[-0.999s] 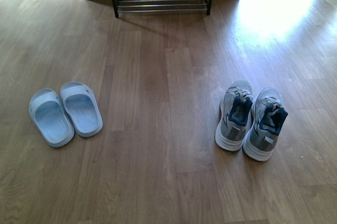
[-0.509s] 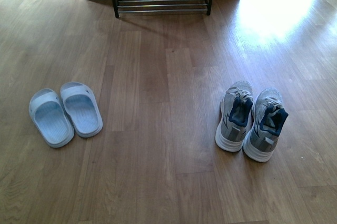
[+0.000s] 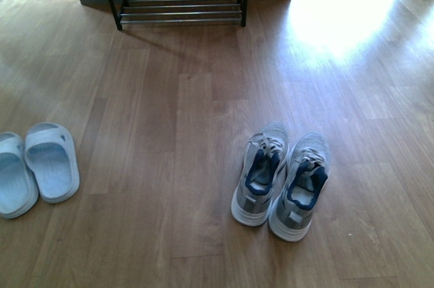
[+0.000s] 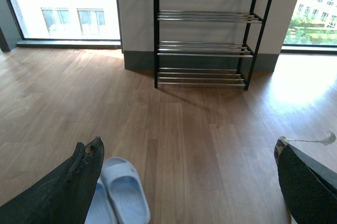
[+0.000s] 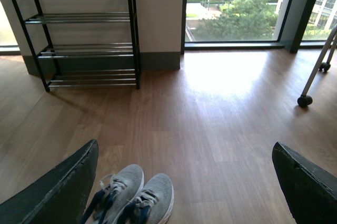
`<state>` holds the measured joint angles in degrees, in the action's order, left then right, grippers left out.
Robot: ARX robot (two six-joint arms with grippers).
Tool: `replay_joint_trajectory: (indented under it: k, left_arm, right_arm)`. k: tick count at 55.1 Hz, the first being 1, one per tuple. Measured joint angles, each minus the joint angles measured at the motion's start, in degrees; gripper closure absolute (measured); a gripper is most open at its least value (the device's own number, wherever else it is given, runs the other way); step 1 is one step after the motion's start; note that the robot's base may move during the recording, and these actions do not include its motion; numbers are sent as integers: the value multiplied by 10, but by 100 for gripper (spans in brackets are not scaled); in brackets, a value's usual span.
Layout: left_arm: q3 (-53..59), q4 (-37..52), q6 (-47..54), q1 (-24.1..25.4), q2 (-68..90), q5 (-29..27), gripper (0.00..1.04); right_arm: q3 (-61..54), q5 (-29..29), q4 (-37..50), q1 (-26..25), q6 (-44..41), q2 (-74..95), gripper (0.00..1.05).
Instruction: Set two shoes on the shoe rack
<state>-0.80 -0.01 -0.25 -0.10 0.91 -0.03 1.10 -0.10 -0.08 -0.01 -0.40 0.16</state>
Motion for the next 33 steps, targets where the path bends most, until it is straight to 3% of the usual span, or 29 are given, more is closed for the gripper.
replay_joint_trajectory:
  k: [33]
  left_arm:
    - [0,0,0,0,0,0,9]
  right_arm:
    - [0,2,0,0,0,1,9]
